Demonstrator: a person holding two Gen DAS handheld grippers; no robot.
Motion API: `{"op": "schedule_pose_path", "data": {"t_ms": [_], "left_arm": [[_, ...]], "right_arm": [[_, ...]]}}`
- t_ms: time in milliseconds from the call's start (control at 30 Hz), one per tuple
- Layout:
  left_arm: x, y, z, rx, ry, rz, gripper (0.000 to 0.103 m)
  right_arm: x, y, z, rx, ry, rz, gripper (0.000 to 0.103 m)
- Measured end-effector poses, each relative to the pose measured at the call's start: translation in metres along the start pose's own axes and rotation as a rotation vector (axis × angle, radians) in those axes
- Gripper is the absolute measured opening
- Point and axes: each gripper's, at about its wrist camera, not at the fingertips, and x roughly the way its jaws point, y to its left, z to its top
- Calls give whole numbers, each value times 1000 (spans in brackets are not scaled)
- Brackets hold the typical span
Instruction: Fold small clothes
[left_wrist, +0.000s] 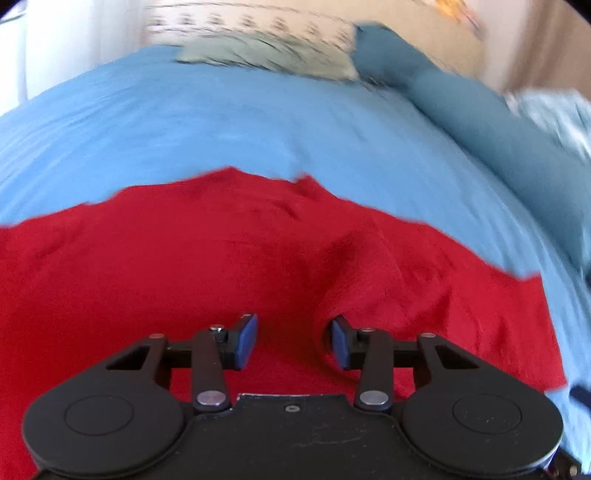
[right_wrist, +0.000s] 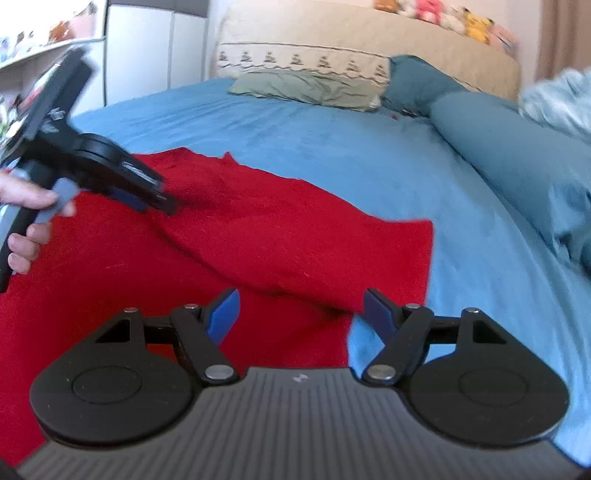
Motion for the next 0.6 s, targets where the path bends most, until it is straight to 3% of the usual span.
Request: {"op": "schedule_pose_path", "data": {"t_ms": [100, 267, 400, 433, 467, 533, 600], "left_arm": [[-5, 13, -10, -18, -7, -14, 47], [-5, 11, -16, -32, -9, -81, 70], [-3, 9, -13, -92, -19, -110, 70], [-2, 6, -14, -98, -22, -101, 66], [-1, 4, -13, -101, -27, -84, 41], [0, 3, -8, -110, -25, -76, 4], [-6, 3, 0, -125, -55, -102, 4]], "right_arm": [[-2, -7, -8, 64, 17, -21, 91], [-3, -14, -16, 129, 42, -51, 92], [1, -13, -14, 118, 50, -75, 95], [1, -12, -13, 111, 52, -78, 96], [3, -11, -12, 101, 56, -84, 97], [9, -10, -8, 90, 74, -104, 100], [15, -10, -4, 112, 90, -117, 100]]}}
